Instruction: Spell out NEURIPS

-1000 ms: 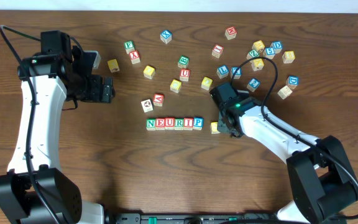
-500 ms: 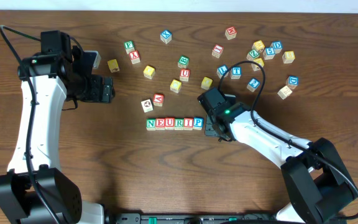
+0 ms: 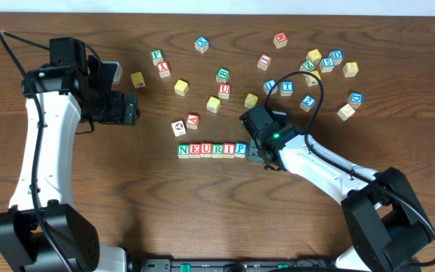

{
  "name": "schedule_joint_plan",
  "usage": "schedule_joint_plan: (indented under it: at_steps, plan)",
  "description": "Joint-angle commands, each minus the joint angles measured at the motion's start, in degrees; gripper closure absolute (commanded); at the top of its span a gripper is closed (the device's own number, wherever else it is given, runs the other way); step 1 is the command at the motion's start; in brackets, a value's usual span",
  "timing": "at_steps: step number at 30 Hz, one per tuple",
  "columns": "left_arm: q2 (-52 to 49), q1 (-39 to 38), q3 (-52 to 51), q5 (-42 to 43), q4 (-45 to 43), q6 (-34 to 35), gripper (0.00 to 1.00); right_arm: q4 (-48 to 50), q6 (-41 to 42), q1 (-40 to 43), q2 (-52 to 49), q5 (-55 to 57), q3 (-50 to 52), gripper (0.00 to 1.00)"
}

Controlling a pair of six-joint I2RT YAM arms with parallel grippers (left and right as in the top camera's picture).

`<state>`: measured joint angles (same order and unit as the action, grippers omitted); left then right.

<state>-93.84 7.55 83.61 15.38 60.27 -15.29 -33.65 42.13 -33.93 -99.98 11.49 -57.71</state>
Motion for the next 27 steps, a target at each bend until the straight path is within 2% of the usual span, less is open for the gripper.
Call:
schedule_joint_plan:
  at_steps: [1, 6, 16, 27]
  plan:
    - [0.83, 0.00, 1.11, 0.63, 0.33, -0.72, 0.05, -0.81, 1.16, -0.68, -0.55, 0.20, -0.57, 0.97]
    - [0.83, -0.02, 1.11, 0.63, 0.33, -0.74, 0.05, -4.79, 4.61, -0.90, -0.55, 0.17, -0.55, 0.99]
    - [0.83, -0.02, 1.11, 0.63, 0.31, -0.72, 0.05, -0.42, 5.66, -3.80, -0.55, 0.17, -0.55, 0.93]
    - [0.83, -0.02, 1.11, 0.63, 0.31, -0.72, 0.05, 0.13, 5.62, -4.00, -0.55, 2.80, -0.55, 0.92]
